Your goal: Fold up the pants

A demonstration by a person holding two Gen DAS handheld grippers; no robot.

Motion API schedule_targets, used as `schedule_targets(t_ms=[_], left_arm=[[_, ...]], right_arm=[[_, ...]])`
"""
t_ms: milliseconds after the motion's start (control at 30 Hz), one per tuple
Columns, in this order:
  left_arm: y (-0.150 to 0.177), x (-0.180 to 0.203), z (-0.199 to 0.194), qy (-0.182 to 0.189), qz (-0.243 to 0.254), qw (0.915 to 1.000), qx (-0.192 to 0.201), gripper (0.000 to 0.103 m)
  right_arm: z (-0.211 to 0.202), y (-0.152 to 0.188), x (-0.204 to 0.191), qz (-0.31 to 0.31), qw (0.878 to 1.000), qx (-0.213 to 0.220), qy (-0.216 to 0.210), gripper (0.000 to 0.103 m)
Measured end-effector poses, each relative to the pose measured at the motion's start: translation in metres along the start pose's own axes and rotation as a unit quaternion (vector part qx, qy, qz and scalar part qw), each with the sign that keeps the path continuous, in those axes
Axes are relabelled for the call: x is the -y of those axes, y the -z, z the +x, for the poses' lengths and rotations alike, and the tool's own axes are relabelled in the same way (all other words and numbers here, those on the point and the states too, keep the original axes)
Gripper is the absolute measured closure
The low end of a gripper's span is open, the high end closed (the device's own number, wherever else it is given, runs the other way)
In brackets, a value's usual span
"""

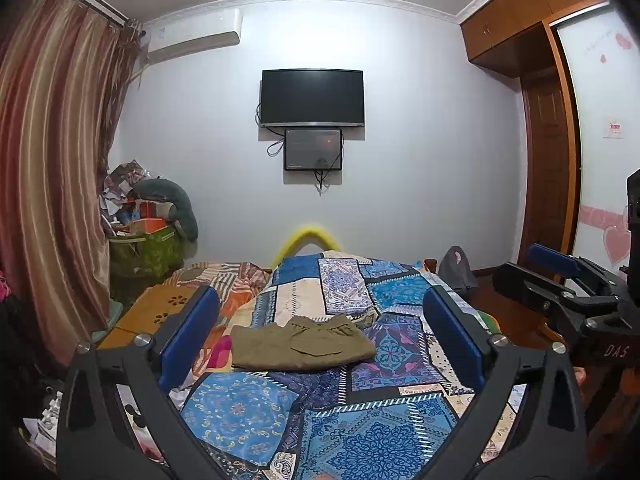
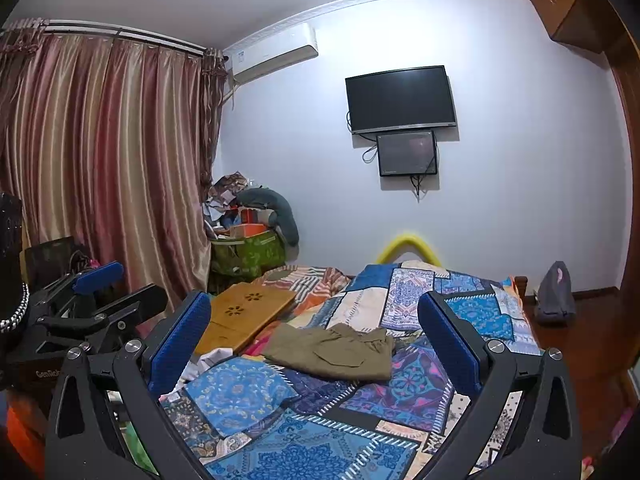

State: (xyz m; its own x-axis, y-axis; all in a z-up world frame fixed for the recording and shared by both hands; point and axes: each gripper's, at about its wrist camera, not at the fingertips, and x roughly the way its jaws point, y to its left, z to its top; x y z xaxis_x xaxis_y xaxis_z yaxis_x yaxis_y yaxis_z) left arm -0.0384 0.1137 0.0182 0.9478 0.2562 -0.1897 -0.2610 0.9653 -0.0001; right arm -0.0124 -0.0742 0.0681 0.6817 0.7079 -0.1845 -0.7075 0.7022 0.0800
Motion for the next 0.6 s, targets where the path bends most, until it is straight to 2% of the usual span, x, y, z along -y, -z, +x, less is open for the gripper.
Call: schedule_targets(t_ms=[600], left_arm=[[0.0035, -0.0001, 0.0024, 0.012, -0.001, 0.9999, -0.005, 0.000]], right_arm=[[0.0022, 0.0021, 0.0021, 0.003, 1.000, -0.002, 0.003, 0.000]])
